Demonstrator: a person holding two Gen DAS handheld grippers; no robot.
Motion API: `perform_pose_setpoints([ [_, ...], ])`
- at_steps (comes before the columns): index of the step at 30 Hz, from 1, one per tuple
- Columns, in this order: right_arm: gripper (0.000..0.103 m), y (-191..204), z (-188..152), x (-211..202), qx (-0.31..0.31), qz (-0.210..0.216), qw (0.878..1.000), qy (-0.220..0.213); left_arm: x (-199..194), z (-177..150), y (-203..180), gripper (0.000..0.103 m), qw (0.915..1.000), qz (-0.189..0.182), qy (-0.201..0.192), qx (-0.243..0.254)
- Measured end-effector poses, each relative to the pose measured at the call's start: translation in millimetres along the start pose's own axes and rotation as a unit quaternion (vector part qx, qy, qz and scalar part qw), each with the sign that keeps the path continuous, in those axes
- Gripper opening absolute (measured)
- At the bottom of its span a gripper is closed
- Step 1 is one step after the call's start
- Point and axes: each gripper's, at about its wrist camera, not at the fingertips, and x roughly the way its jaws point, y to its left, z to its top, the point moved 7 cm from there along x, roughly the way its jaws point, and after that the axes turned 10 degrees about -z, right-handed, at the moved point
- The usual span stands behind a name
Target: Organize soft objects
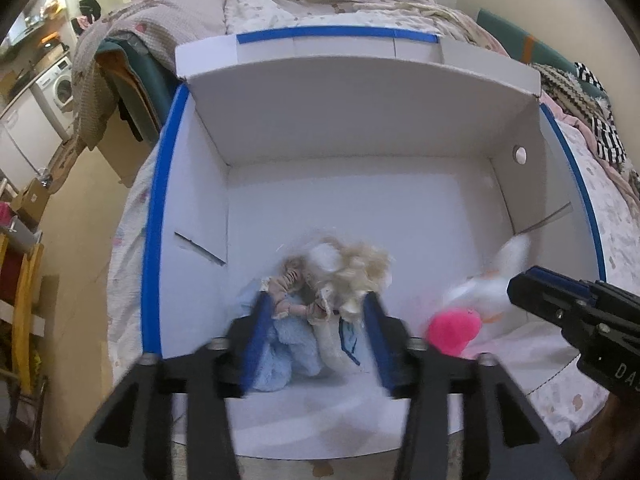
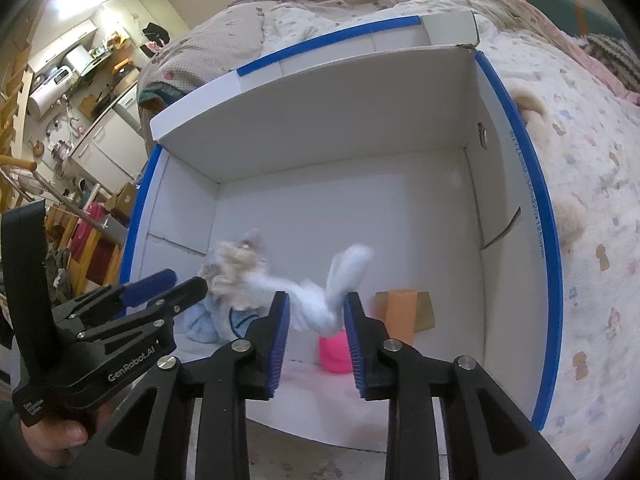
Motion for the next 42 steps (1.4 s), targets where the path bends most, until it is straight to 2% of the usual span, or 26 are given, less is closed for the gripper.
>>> perform_pose_setpoints([
  [1,0.035,0,0,0,0.001,0.002,1.0,0.001,-2,1,0,0.056,1.0,0.003,-0.005,0.001],
  [3,0.044,1,0,-1,0.001,0.006,1.0,0.0,-6,3,0,0.056,0.9999,0.007,-0.015,0.003],
  [4,0.053,1,0,-2,0.002,0.004,1.0,-0.003,-7,3,0,0.056,0.9998,0.007,-0.018,0.005],
  [5,0.058,0,1,-3,0.003,0.003,1.0,-0.006,-8,3,0,0.056,0.9998,0.005,-0.018,0.006],
  [10,0.067,-5,2,-4,0.018,0.004,1.0,-0.008,-10,4,1,0.057,0.9998,0.008,-0.02,0.005],
  [19,0.069,-13,1,-7,0.03,0.0,0.999,-0.012,-19,5,6,0.057,0.9997,0.003,-0.025,0.001],
  [31,0.07,-2,1,-25,0.039,-0.001,0.999,-0.035,-44,-1,10,0.057,0.9992,-0.01,-0.039,0.002],
  [36,0.079,11,-7,-34,0.035,0.001,0.998,-0.046,-59,-7,20,0.057,0.9987,-0.007,-0.05,-0.008],
  [40,0.095,16,-16,-40,0.015,-0.023,0.998,-0.053,-68,-18,25,0.057,0.9987,-0.006,-0.05,-0.008],
  [42,0.098,18,-19,-46,0.003,-0.033,0.998,-0.061,-74,-23,26,0.057,0.9985,-0.002,-0.054,-0.007],
])
